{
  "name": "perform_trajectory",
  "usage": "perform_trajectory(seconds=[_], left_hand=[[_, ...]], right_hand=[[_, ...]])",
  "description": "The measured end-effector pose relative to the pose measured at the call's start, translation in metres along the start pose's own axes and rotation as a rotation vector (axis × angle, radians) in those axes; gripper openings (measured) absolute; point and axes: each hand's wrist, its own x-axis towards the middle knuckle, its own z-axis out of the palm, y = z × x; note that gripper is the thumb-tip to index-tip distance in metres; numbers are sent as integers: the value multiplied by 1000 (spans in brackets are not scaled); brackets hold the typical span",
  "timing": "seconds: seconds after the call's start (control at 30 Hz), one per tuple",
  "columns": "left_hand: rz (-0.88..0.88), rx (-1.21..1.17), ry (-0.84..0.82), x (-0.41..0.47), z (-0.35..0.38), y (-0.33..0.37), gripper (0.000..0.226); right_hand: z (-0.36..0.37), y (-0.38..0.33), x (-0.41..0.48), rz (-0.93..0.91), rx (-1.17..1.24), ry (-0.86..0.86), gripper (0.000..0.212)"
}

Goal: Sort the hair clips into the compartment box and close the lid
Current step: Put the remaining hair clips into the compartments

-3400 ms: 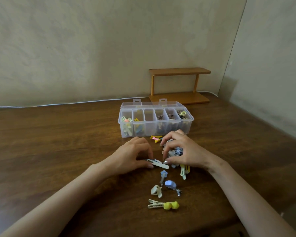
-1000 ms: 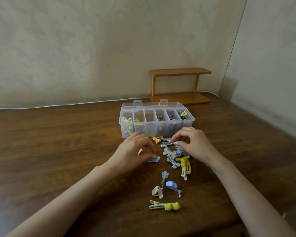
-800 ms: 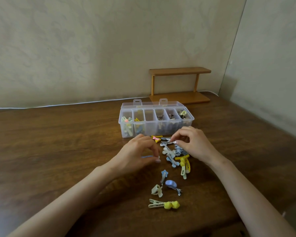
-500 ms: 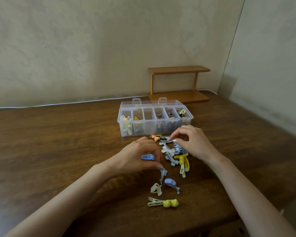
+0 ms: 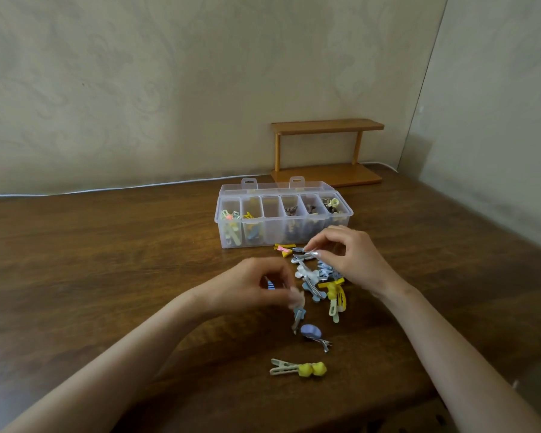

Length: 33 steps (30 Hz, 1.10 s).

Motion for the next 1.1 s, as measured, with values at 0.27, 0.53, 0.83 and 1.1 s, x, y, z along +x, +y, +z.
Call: perform_trajectory(seconds=[0.27, 0.53, 0.83, 1.1], left_hand=[[-198, -472, 317, 8, 8, -8, 25], [-199, -452, 393, 11, 12, -10, 31], [-150, -531, 426, 9, 10, -7, 19], [-148, -381, 594, 8, 2, -16, 12]], right_hand=[[7, -12, -4, -102, 167, -138, 31], [18, -13, -2, -140, 135, -99, 27], [18, -11, 0, -148, 162, 4, 20], [2, -13, 54, -149, -231, 434, 14]])
